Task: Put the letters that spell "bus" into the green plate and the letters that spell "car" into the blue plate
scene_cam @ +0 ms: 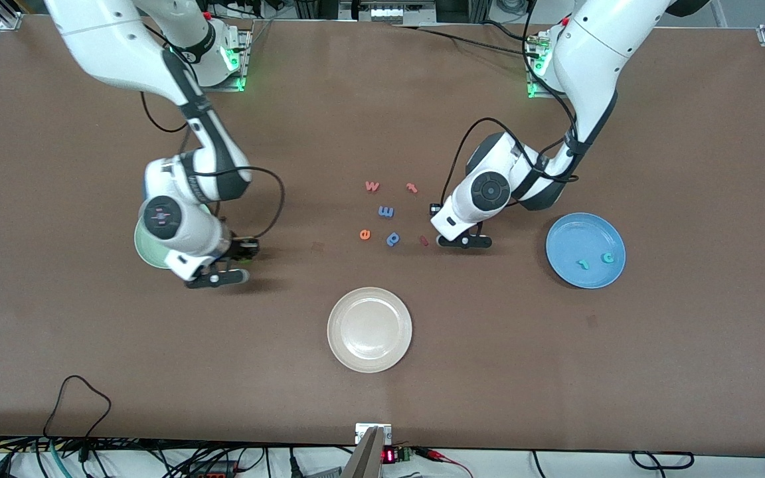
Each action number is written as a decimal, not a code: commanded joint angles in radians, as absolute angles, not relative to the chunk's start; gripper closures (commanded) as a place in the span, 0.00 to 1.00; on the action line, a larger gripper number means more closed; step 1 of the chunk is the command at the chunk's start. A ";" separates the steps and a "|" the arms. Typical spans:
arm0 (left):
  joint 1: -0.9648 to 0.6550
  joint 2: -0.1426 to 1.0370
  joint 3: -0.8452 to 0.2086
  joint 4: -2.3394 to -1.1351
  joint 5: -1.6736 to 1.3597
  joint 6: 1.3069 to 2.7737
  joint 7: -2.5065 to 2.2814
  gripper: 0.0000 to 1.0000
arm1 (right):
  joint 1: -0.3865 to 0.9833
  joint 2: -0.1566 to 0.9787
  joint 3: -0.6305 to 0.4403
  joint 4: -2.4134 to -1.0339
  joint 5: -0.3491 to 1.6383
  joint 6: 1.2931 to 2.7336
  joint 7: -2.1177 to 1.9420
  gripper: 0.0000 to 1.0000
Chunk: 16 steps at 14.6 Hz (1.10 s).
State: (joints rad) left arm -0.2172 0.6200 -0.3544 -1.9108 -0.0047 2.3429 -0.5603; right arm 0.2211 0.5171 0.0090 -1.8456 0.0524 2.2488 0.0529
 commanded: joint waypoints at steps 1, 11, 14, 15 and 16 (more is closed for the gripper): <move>-0.115 0.546 -0.354 -1.914 0.029 2.287 -0.548 0.80 | 0.112 0.471 0.025 -1.891 0.040 2.145 -0.044 1.00; 0.231 0.500 -0.359 -1.873 0.290 2.115 -0.329 0.76 | -0.046 0.396 0.025 -1.985 0.040 2.063 -0.227 0.00; 0.267 0.518 -0.360 -1.871 0.290 2.125 -0.313 0.46 | -0.048 0.295 0.025 -1.916 0.040 1.941 -0.227 0.00; 0.268 0.518 -0.360 -1.870 0.288 2.125 -0.314 0.28 | -0.046 0.275 0.025 -1.870 0.040 1.887 -0.227 0.00; 0.270 0.517 -0.362 -1.870 0.288 2.125 -0.314 0.18 | -0.046 0.255 0.025 -1.820 0.040 1.838 -0.227 0.00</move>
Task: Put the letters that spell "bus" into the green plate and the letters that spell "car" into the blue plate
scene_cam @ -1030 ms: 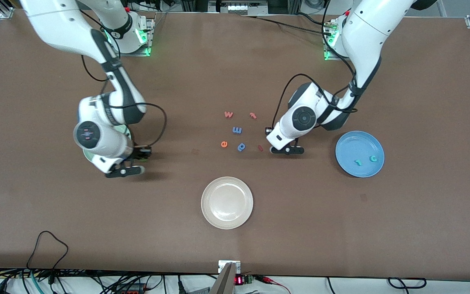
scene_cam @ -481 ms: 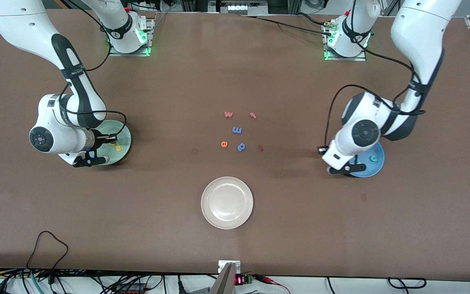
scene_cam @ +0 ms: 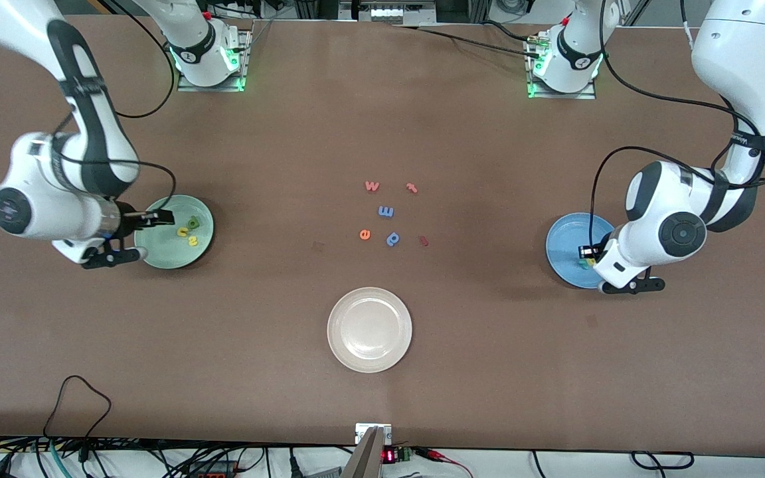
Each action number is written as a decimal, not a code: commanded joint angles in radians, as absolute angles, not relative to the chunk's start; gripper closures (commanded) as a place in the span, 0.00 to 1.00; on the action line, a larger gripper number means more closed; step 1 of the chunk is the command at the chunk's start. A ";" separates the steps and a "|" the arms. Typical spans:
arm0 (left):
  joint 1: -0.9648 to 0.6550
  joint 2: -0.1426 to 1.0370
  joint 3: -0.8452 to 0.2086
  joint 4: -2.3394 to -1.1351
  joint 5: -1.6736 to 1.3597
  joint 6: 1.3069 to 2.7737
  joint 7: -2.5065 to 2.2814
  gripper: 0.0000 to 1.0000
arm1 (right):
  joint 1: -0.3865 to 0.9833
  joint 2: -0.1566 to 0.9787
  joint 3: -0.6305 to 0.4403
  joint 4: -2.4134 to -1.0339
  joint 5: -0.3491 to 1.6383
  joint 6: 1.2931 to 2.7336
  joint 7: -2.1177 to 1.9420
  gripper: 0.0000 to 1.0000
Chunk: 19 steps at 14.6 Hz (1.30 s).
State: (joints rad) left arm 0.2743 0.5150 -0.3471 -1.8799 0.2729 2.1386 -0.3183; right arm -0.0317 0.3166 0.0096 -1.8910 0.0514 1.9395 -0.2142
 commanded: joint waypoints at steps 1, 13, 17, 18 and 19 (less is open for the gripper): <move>0.270 0.508 -0.367 -1.868 0.288 2.125 -0.314 0.08 | -0.046 0.236 0.025 -1.777 0.041 1.800 -0.227 0.00; 0.232 0.403 -0.387 -1.373 0.227 1.842 -0.132 0.00 | 0.005 0.052 -0.009 -1.611 -0.029 1.608 -0.215 0.00; 0.036 0.316 -0.079 -1.374 0.062 1.783 -0.066 0.00 | -0.002 0.060 -0.011 -1.608 -0.026 1.588 -0.169 0.00; 0.002 0.290 -0.014 -1.388 0.014 1.763 -0.046 0.00 | -0.002 0.058 -0.011 -1.609 -0.028 1.586 -0.158 0.00; -0.018 0.270 0.010 -1.399 0.012 1.725 -0.041 0.00 | -0.002 0.057 -0.011 -1.611 -0.032 1.585 -0.160 0.00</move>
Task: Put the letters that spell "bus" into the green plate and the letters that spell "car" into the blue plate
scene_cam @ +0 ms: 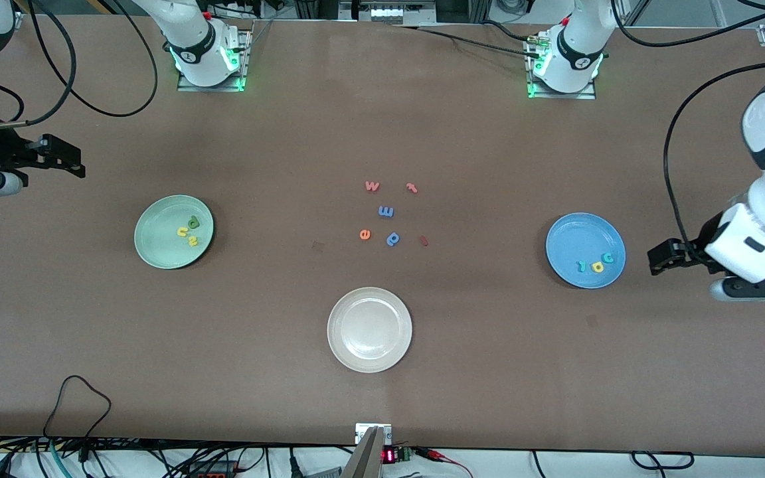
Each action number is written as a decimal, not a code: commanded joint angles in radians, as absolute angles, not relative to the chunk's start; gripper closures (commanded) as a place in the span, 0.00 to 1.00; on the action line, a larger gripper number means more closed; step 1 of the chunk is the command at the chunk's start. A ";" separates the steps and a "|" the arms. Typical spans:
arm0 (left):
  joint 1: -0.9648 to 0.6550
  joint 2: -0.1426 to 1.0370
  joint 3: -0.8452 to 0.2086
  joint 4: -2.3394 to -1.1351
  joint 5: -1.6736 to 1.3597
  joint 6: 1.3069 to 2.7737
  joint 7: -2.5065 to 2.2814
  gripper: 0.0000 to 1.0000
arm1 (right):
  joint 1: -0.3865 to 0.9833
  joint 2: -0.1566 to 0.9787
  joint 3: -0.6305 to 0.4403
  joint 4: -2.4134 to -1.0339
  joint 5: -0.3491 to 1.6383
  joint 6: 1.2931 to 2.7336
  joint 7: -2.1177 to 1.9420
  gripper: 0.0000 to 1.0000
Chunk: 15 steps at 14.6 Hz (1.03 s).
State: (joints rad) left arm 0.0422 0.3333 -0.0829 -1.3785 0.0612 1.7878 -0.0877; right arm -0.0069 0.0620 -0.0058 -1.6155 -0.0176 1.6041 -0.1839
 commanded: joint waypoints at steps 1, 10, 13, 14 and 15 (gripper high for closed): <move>-0.024 0.253 0.012 -1.404 0.012 1.683 -0.026 0.00 | -0.002 0.057 -0.011 -1.611 -0.034 1.583 -0.160 0.00; -0.011 0.020 -0.008 -1.701 0.006 1.703 -0.032 0.00 | 0.002 0.054 -0.011 -1.612 -0.034 1.583 -0.156 0.00; -0.009 0.015 -0.006 -1.698 0.006 1.678 -0.018 0.00 | 0.002 0.054 -0.011 -1.612 -0.034 1.583 -0.155 0.00; -0.009 0.009 -0.006 -1.698 0.006 1.677 -0.018 0.00 | 0.002 0.054 -0.011 -1.612 -0.034 1.583 -0.155 0.00; -0.009 0.005 -0.006 -1.698 0.006 1.675 -0.023 0.00 | 0.002 0.054 -0.011 -1.614 -0.034 1.583 -0.153 0.00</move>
